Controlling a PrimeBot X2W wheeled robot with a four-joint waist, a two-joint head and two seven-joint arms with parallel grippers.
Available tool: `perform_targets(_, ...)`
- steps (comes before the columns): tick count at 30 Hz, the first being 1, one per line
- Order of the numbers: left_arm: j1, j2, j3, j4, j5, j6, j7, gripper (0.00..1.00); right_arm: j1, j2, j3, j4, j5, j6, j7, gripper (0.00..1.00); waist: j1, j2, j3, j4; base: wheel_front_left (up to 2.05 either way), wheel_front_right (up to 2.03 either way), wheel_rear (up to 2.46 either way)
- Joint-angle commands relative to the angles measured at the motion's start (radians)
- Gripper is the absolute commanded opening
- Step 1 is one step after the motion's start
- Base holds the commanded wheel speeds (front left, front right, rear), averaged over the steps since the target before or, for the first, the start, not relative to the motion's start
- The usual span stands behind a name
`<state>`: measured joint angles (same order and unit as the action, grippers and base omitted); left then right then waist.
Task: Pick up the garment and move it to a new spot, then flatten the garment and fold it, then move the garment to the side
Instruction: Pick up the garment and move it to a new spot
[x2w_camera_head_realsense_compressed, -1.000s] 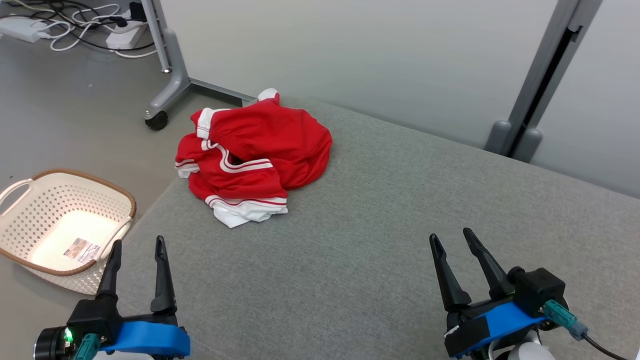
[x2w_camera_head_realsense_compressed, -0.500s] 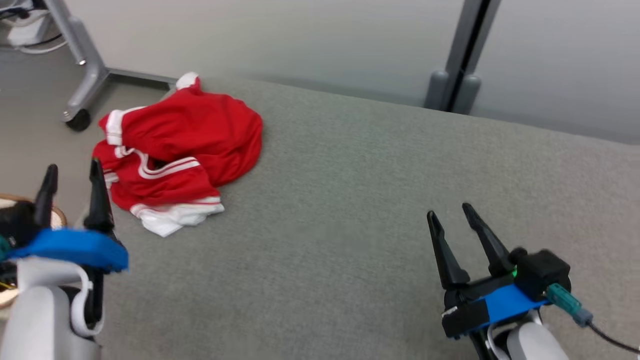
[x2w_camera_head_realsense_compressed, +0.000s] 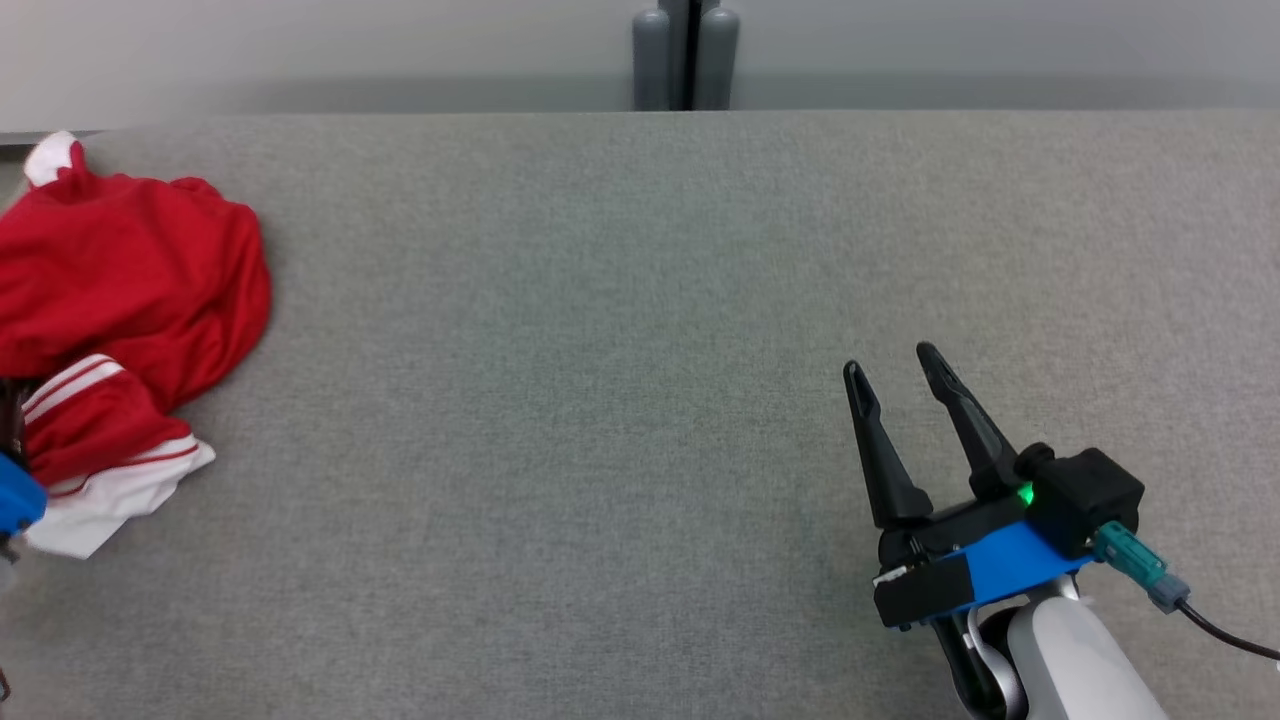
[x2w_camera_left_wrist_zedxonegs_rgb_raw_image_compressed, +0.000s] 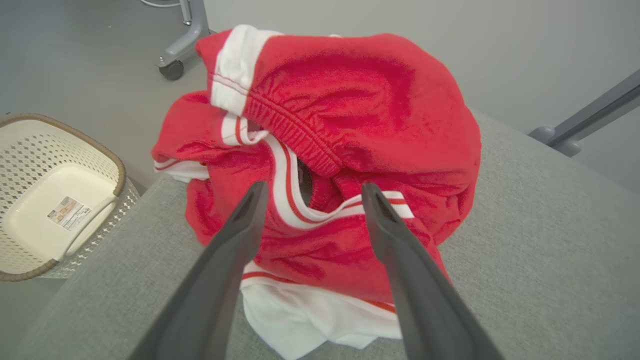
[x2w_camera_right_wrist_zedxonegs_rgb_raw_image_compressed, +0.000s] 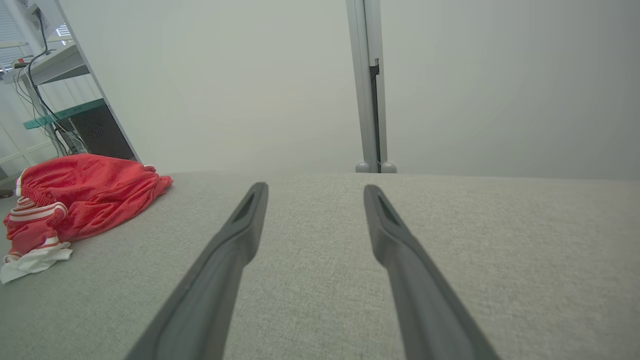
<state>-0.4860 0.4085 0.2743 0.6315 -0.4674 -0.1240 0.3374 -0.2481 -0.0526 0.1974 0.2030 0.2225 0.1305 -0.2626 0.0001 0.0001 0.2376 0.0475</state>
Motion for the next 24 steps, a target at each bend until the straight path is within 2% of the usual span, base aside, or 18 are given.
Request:
perform_targets(1,-0.014,0.01,0.003,0.039,-0.007,-0.004,0.004,1.0,-0.019,-0.004,0.0,-0.006,0.002,0.0,-0.003,1.0,-0.0001,-0.0001,0.014,-0.015,0.0,0.0,0.0)
perform_targets(7,-0.056,0.036,-0.012,0.253,-0.029,-0.007,0.035,1.0,-0.053,-0.003,0.002,-0.02,0.003,0.0,-0.003,1.0,-0.0001,-0.0001,0.091,-0.072,0.0,0.0,0.0)
perform_targets(10,-0.065,0.025,-0.026,0.321,-0.043,-0.009,0.047,1.0,-0.067,-0.004,0.006,-0.023,0.002,0.0,-0.003,1.0,-0.0001,-0.0001,0.117,-0.085,0.0,0.0,0.0)
perform_targets(14,-0.06,-0.001,-0.078,0.394,-0.063,-0.009,0.112,1.0,-0.078,-0.006,0.008,-0.022,-0.002,0.0,-0.003,1.0,-0.0001,-0.0001,0.128,-0.094,0.0,0.0,0.0)
perform_targets(15,-0.058,0.0,-0.09,0.398,-0.068,-0.01,0.117,0.89,-0.078,-0.007,0.007,-0.021,-0.002,0.0,-0.003,1.0,-0.0001,-0.0001,0.128,-0.094,0.0,0.0,0.0)
perform_targets(16,-0.057,0.004,-0.099,0.398,-0.073,-0.01,0.105,0.14,-0.077,-0.008,0.005,-0.019,-0.002,0.0,-0.003,1.0,-0.0001,-0.0001,0.125,-0.094,0.0,0.0,0.0)
perform_targets(17,-0.055,0.01,-0.106,0.398,-0.078,-0.01,0.091,0.0,-0.074,-0.01,0.003,-0.016,-0.002,0.0,-0.003,1.0,-0.0001,-0.0001,0.12,-0.093,0.0,0.0,0.0)
perform_targets(24,-0.052,0.086,-0.181,0.338,-0.091,-0.007,0.009,0.0,-0.046,-0.007,0.002,-0.001,0.008,0.0,-0.003,1.0,-0.0001,-0.0001,0.043,-0.074,0.0,0.0,0.0)
